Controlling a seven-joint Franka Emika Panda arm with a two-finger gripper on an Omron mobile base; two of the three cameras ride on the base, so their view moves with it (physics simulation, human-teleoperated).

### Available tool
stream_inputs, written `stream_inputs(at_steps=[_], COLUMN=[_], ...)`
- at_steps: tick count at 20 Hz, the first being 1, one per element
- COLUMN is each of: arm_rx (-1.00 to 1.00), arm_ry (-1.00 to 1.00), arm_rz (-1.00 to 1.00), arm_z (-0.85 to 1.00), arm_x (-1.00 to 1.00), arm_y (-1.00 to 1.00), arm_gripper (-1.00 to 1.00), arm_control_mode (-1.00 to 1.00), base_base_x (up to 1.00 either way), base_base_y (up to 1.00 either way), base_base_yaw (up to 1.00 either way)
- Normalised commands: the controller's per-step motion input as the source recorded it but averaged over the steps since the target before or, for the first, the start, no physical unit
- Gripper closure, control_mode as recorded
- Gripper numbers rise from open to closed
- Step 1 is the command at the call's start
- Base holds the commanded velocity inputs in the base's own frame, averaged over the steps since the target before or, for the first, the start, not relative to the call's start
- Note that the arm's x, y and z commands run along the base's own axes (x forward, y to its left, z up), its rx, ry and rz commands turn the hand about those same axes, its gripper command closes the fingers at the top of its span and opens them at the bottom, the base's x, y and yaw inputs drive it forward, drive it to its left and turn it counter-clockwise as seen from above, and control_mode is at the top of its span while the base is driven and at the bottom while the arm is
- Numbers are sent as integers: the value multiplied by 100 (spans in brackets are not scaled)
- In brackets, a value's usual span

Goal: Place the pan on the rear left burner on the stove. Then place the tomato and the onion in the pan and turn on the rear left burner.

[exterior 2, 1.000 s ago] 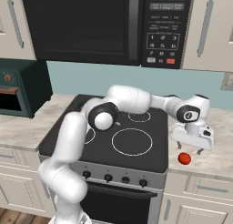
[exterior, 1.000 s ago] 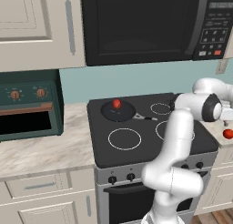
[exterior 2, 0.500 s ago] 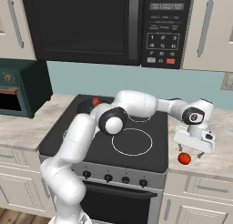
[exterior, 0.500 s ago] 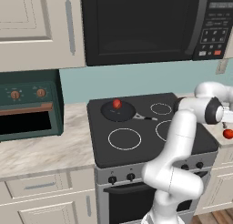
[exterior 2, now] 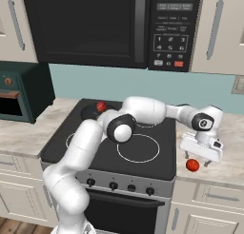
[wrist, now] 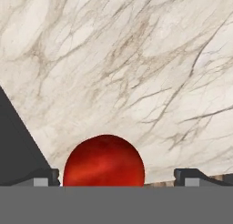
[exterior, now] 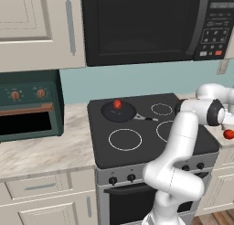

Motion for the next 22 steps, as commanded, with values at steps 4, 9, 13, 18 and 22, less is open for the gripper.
stream_inputs(at_steps=[4, 9, 13, 18, 22], arm_rx=[1, 0, 0, 0, 0], arm_ry=[1, 0, 0, 0, 0], arm_rz=[0, 0, 0, 0, 0], arm_z=[-6, -8, -7, -3, -4], arm_x=[0, -12, -24, -22, -9], arm_y=[29, 31, 14, 0, 0], arm_gripper=[-100, -100, -100, -100, -100], arm_control_mode=[-100, -100, -100, -100, -100], base_base_x=[0, 0, 0, 0, 0], base_base_y=[0, 0, 0, 0, 0], base_base_yaw=[0, 0, 0, 0, 0])
